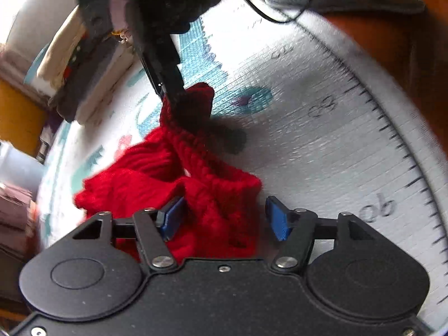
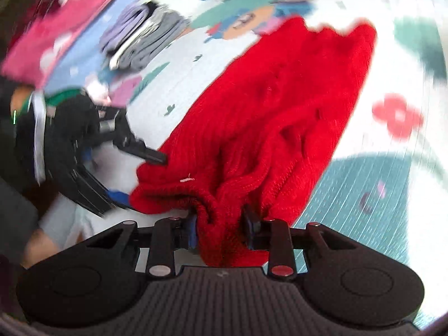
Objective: Fold clothes
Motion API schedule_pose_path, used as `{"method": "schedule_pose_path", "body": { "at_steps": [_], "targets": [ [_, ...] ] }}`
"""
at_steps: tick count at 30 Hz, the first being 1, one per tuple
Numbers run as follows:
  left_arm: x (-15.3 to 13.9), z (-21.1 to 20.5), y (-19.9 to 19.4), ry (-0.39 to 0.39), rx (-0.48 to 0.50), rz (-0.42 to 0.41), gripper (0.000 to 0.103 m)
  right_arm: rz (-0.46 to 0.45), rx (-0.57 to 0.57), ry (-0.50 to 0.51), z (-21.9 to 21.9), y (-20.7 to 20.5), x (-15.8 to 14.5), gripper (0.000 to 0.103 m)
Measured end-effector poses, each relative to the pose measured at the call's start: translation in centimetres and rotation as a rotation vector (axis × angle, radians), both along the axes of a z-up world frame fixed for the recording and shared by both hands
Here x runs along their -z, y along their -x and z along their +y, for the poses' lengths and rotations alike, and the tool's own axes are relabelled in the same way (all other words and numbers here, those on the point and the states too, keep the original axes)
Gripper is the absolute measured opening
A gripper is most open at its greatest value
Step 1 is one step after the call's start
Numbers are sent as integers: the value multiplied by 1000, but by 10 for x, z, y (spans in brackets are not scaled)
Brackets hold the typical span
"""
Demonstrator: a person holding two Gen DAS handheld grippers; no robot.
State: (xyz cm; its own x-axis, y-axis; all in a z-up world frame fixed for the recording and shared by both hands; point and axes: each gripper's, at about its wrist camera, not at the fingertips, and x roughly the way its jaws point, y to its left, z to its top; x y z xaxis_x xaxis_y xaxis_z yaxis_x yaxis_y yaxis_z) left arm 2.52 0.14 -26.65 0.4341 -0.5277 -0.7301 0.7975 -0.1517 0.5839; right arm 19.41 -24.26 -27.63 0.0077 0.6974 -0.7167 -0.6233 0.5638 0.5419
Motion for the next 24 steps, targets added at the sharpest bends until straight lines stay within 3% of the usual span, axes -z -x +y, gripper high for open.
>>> {"method": "schedule_pose_path", "body": {
  "at_steps": [1, 2, 3, 4, 6, 9, 11, 12, 15, 17, 20, 23, 24],
  "targets": [
    [0, -3, 0, -15, 7, -31, 60, 34, 12, -13, -2, -3, 3, 33],
    [2, -4, -1, -27, 7, -45, 49, 64, 27, -28, -5, -6, 6, 33],
    [3, -4, -3, -26, 1, -36, 40, 87, 43, -43, -8, -7, 8, 33],
    [2, -3, -5, -22, -7, -22, 38, 96, 52, -55, -10, -7, 10, 33],
    [-9, 0, -17, 32, -82, 98, 32, 57, 38, -52, -10, 0, 8, 33],
    [-28, 10, -50, 136, -243, 365, 31, -252, -132, 77, 5, 40, -12, 42],
    [-34, 19, -68, 186, -309, 480, 30, -487, -260, 170, 16, 78, -16, 72],
    [-35, 23, -74, 210, -326, 525, 30, -592, -318, 213, 20, 94, -14, 76],
    [-38, 33, -89, 247, -368, 621, 30, -858, -469, 345, 29, 134, 2, 77],
    [-39, 39, -96, 275, -387, 683, 30, -966, -494, 403, 33, 144, 11, 77],
    [-41, 53, -118, 376, -455, 901, 30, -1165, -513, 427, 33, 153, 18, 77],
    [-38, 64, -127, 406, -478, 986, 30, -1348, -543, 410, 33, 161, 23, 80],
    [-37, 65, -128, 402, -478, 995, 30, -1364, -559, 400, 34, 162, 23, 79]
  ]
}}
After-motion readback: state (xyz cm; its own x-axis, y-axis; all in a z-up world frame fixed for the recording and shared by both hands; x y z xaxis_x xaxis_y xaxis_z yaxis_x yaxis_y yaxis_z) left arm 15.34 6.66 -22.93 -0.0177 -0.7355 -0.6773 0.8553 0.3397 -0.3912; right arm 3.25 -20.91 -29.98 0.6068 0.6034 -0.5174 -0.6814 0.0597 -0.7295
